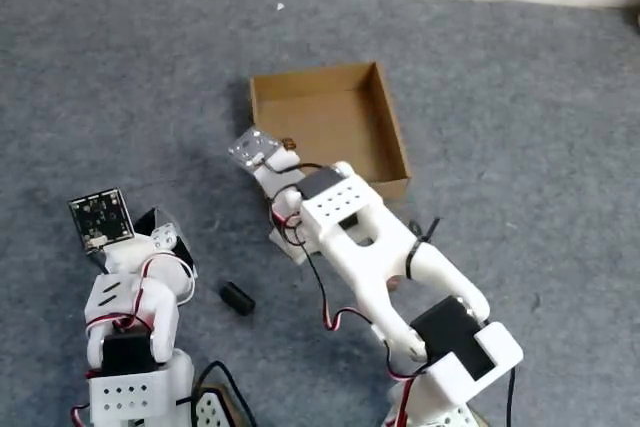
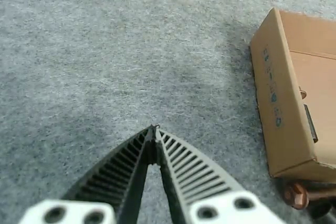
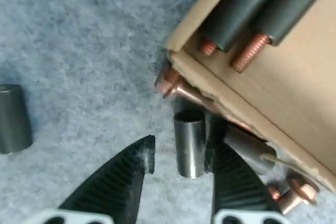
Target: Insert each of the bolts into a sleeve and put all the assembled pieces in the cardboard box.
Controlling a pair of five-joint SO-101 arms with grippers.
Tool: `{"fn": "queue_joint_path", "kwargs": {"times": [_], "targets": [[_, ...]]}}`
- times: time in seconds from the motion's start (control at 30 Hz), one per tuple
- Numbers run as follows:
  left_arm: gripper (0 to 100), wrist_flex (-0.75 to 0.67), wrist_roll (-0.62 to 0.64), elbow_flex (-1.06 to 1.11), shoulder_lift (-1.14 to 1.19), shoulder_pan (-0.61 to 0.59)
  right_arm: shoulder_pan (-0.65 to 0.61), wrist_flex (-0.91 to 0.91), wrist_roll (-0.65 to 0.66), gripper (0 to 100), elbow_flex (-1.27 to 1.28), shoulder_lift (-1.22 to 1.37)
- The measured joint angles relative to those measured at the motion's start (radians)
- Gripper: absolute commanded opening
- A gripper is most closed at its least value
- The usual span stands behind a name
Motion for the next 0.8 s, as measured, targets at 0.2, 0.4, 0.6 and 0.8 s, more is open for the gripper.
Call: {"fn": "queue_joint_path", "kwargs": {"times": [0.2, 0.4, 0.6, 0.8], "targets": [[3, 0.0, 0.0, 0.0, 0.0, 0.0, 0.02, -0.071, 0.002, 13.4, 0.087, 0.0], [3, -0.002, 0.0, 0.0, 0.0, 0.0, 0.025, -0.117, 0.002, 13.2, 0.14, 0.0], [3, -0.002, 0.0, 0.0, 0.0, 0.0, 0.032, -0.166, 0.002, 0.4, 0.163, -0.003], [3, -0.002, 0.0, 0.0, 0.0, 0.0, 0.034, -0.123, 0.002, 0.5, 0.164, -0.025]]}}
